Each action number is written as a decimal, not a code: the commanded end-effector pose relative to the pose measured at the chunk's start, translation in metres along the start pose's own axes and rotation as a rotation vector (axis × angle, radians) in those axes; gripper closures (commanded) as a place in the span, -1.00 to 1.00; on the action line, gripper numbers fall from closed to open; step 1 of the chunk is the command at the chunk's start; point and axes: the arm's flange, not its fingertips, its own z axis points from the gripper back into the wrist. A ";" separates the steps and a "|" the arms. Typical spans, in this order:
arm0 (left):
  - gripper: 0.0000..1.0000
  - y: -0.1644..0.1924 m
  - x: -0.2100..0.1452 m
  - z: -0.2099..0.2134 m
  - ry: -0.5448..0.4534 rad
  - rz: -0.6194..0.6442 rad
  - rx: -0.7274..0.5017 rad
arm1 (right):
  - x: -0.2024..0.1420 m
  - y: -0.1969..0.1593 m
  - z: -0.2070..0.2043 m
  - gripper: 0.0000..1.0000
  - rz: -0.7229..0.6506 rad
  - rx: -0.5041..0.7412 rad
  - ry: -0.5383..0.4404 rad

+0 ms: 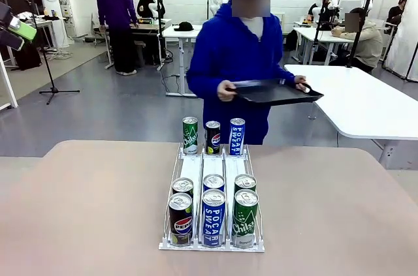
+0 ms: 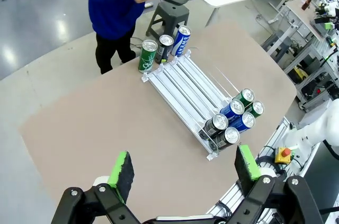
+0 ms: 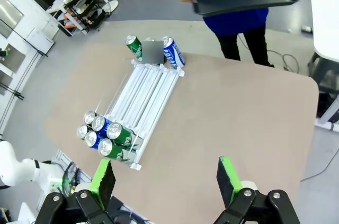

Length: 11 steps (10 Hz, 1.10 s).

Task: Retrieve and hand over the desired beverage to the person.
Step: Pick up a can of the same type that the person held from the Automatic Can Dispenser.

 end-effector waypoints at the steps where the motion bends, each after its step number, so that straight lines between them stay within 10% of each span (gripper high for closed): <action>1: -1.00 0.001 0.001 0.001 -0.008 -0.010 -0.015 | 0.001 -0.001 -0.001 -1.00 0.010 0.023 -0.002; 11: -1.00 0.001 0.001 0.001 -0.008 -0.010 -0.015 | 0.001 -0.001 -0.001 -1.00 0.010 0.023 -0.002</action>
